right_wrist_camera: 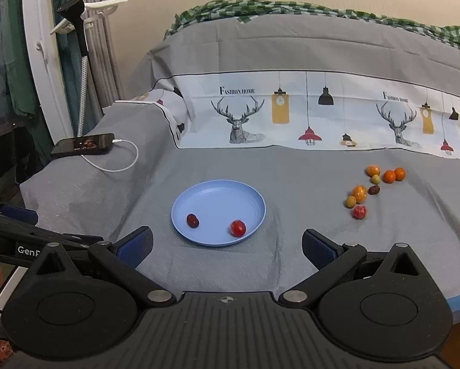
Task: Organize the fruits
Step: 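Open both tools to drop the jujube and tomato onto the plate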
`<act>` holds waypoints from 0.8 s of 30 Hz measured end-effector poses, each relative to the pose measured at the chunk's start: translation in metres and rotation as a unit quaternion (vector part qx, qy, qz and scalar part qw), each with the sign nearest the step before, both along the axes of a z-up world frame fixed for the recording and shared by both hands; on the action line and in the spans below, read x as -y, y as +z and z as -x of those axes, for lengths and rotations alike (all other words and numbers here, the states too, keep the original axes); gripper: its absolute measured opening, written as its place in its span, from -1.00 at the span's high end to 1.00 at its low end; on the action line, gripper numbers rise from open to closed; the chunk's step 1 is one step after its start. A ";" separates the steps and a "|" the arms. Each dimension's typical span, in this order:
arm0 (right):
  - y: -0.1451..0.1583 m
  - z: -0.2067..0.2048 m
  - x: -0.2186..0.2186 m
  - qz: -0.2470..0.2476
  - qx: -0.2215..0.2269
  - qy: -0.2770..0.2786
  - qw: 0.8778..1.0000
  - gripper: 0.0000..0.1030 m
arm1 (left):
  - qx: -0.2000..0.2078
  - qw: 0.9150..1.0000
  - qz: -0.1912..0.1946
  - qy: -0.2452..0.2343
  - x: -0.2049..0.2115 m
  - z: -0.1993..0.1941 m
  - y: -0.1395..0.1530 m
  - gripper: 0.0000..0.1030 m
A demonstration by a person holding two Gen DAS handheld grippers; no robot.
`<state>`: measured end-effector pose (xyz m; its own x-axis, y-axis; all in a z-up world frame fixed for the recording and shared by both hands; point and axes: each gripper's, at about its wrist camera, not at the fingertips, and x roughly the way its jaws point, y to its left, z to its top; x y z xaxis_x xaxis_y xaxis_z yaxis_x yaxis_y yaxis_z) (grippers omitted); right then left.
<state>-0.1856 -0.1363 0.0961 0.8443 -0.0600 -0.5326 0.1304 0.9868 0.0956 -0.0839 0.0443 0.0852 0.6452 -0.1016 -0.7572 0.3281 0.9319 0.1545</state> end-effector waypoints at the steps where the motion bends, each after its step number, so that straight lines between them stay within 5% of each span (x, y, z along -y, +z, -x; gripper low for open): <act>1: 0.000 0.000 0.000 0.001 0.001 0.001 1.000 -0.99 | 0.001 1.000 0.000 -0.001 -0.001 -0.001 0.000 -0.99; 24: -0.024 -0.025 0.009 -0.023 -0.049 0.000 0.999 -0.98 | -0.049 0.999 -0.020 -0.008 0.007 -0.027 -0.028 -0.99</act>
<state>-0.1609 -0.1454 0.0721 0.7875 -0.0337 -0.6154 0.1421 0.9815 0.1280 -0.0570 0.0370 0.0571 0.5662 -0.0790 -0.8205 0.3577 0.9203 0.1582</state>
